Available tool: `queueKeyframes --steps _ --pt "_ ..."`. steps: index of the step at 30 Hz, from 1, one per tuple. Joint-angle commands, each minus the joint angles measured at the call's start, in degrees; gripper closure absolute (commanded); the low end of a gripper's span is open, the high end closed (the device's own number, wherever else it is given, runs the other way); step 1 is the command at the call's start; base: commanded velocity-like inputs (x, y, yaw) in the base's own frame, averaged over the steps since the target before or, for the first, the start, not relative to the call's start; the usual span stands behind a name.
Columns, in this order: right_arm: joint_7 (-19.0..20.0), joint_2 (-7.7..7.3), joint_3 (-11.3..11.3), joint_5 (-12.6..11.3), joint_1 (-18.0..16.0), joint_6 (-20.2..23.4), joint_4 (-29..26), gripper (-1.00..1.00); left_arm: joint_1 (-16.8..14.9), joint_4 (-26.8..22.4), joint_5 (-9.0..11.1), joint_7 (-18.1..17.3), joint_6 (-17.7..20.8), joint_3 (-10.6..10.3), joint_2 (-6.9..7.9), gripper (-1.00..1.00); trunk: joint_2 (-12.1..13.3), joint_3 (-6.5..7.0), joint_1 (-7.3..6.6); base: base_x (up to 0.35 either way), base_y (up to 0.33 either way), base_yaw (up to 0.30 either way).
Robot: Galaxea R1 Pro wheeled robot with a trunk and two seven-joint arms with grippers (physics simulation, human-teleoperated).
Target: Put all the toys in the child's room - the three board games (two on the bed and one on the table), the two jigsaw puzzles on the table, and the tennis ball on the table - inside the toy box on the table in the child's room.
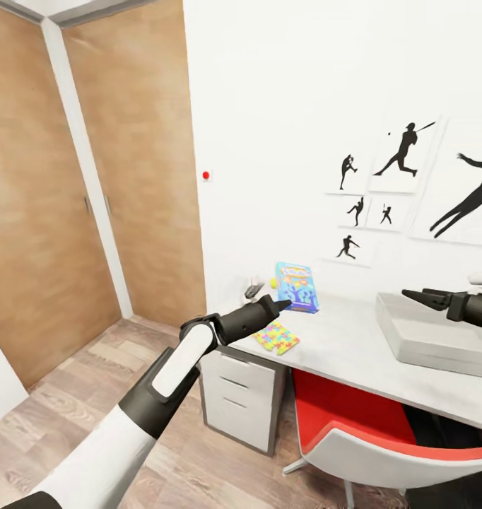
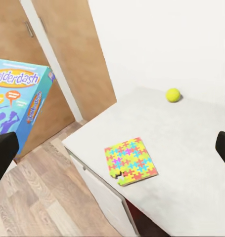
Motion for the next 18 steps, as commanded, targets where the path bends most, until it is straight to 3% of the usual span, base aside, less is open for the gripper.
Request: queueKeyframes --steps 1,7,14,18 --pt "0.30 -0.02 -0.05 0.16 -0.07 0.46 -0.01 -1.00 0.13 -0.12 0.70 0.02 0.11 0.08 0.10 1.00 -0.08 -0.09 0.02 0.000 0.000 -0.293" --pt "-1.14 -0.21 -0.33 0.16 -0.12 0.46 -0.01 -1.00 0.61 -0.31 0.39 -0.22 0.10 0.08 0.26 1.00 -0.08 -0.09 0.02 0.062 0.110 -0.293" --pt "-1.99 -0.19 -0.39 0.16 -0.14 0.46 -0.01 -1.00 0.62 -0.47 0.28 -0.23 0.05 -0.34 0.29 1.00 -0.08 -0.09 0.02 0.224 0.259 -0.293" --pt "-1.98 -0.32 -0.45 0.16 -0.16 0.46 -0.01 -1.00 0.65 -0.92 0.28 -0.23 -0.03 -0.28 0.41 1.00 -0.08 -0.09 0.02 0.112 0.085 -0.293"
